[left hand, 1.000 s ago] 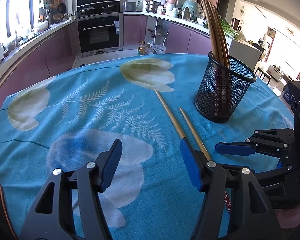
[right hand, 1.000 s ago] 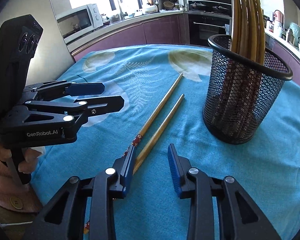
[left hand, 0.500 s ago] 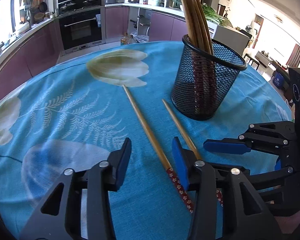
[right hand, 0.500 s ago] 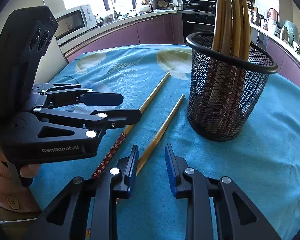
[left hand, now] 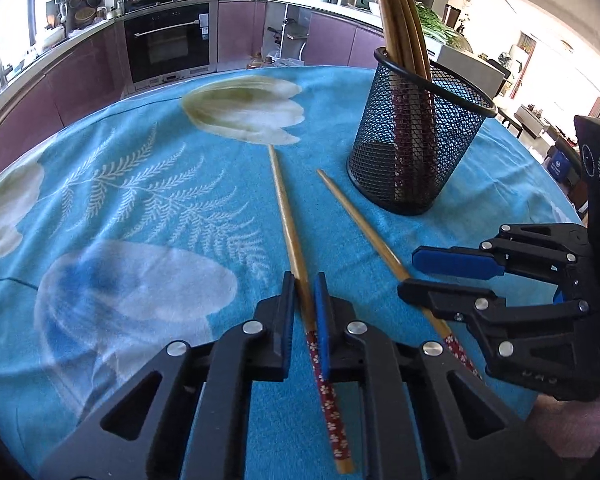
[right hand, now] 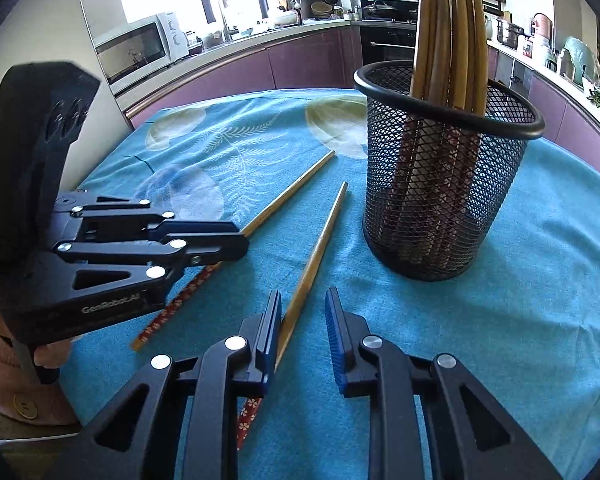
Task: Organize utensils
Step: 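Close the left tool on one chopstick while the right tool grasps the other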
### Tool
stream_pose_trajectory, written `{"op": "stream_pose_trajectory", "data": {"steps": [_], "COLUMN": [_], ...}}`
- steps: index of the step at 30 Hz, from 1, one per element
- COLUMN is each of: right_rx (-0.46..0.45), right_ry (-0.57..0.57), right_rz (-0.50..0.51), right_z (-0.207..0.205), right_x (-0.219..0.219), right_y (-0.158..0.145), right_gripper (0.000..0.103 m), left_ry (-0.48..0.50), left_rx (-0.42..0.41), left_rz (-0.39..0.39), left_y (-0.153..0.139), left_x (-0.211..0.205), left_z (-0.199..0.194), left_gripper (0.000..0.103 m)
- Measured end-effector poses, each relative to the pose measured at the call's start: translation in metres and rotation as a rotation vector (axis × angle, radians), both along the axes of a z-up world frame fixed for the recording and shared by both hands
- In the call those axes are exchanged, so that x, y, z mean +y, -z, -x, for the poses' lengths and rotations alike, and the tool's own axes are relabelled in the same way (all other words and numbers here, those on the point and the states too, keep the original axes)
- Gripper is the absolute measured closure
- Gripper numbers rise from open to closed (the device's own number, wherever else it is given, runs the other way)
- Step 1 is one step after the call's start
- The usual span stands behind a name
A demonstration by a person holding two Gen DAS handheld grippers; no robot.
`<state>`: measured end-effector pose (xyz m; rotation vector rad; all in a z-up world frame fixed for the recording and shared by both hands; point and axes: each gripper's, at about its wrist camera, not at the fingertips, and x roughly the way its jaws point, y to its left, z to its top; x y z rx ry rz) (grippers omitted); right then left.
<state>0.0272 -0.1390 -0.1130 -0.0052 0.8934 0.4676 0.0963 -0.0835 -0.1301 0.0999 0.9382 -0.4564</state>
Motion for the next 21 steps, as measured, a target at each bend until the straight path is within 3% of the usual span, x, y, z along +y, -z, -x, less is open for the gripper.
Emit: {"op": "stream_pose_trajectory", "data": {"steps": [21], "right_rx": [-0.002], "right_ry": [0.033], "right_rz": [-0.024], "right_z": [-0.015], "right_x": [0.003], "right_y": [0.001], "right_gripper": [0.083], "left_ry": [0.012], "left_rx": [-0.027], "left_rz": [-0.048], "left_y": [-0.001], "left_x": [-0.011], "left_z": [-0.013], "left_gripper": [0.087]}}
